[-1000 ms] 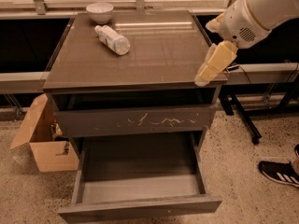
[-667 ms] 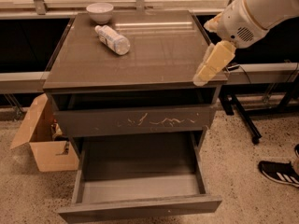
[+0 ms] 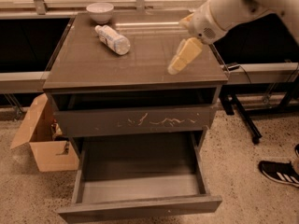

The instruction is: Place blue plastic bottle into middle drawer

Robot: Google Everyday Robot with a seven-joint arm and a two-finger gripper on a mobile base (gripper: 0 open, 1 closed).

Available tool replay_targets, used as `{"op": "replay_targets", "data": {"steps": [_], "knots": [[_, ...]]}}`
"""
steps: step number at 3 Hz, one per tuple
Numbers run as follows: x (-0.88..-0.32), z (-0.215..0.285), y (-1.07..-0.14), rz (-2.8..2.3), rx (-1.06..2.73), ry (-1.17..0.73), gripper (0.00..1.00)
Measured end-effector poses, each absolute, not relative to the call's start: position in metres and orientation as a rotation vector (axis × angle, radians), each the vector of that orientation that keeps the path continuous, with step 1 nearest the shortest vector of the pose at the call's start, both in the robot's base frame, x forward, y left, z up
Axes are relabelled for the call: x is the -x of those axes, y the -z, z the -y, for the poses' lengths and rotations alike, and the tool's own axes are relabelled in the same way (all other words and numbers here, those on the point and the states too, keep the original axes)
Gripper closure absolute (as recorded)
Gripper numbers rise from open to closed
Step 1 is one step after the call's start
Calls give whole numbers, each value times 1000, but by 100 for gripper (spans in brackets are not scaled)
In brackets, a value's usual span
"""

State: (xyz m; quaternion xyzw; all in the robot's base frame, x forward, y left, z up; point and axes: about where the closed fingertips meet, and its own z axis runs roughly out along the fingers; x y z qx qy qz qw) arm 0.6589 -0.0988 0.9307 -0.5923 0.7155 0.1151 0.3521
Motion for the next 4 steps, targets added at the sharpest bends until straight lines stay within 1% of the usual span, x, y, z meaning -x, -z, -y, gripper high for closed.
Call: {"op": "replay_targets", "data": {"steps": [1, 2, 3, 4], "knots": [[-718, 51, -904, -1776, 1443, -392, 0], [-748, 15, -887, -1744, 1366, -448, 0], [-778, -20, -880, -1720, 1255, -465, 0], [-779, -20, -880, -1718, 1253, -463, 0]]}}
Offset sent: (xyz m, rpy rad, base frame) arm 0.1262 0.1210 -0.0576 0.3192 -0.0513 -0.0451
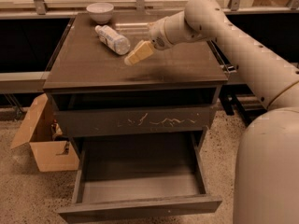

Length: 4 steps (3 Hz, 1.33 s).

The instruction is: Place blue plastic bottle into middle drawer

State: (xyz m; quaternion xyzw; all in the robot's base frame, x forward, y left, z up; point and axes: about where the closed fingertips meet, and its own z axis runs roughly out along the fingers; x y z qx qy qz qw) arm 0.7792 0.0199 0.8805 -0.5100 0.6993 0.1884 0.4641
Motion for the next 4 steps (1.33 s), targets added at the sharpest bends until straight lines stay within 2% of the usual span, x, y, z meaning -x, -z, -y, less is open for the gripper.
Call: {"op": "replay_targets", "data": {"steps": [4], "knots": [[-855, -79, -866, -1699, 1028, -475, 0]]}}
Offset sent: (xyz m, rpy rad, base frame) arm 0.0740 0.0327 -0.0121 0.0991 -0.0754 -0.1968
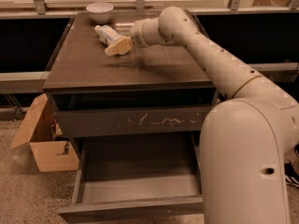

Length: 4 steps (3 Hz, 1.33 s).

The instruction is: Place blue plastic bottle into middle drawer

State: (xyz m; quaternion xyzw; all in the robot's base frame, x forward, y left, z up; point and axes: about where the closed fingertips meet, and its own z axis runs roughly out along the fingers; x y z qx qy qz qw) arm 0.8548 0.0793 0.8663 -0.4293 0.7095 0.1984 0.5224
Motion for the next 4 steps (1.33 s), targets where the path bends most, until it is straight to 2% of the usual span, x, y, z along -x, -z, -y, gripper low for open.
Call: {"op": "replay_targets", "data": {"steps": [2, 3, 4], "knots": [[-862, -110, -854, -1714, 1004, -572, 0], [-863, -113, -843, -1748, 984, -602, 18], [-863, -107, -841, -1765, 962, -599, 50]]}}
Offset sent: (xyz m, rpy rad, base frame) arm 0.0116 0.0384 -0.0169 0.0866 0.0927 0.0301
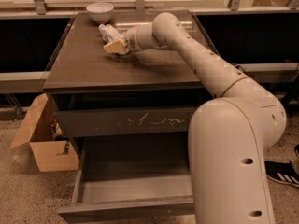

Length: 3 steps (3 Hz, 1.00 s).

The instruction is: Place blue plastic bottle into middle drawer

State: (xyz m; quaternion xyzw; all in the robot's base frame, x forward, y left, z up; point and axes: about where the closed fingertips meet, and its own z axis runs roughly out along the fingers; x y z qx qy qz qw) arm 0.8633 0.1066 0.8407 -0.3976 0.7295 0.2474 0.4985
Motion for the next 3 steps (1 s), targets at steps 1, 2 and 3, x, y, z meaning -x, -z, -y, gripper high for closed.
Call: {"op": "replay_targets", "data": {"steps": [1, 2, 3], "knots": [[-863, -107, -841, -1765, 962, -599, 73], [-854, -97, -881, -1663, 1031, -566, 100], [-840, -91, -918, -1566, 1111, -541, 100]]}}
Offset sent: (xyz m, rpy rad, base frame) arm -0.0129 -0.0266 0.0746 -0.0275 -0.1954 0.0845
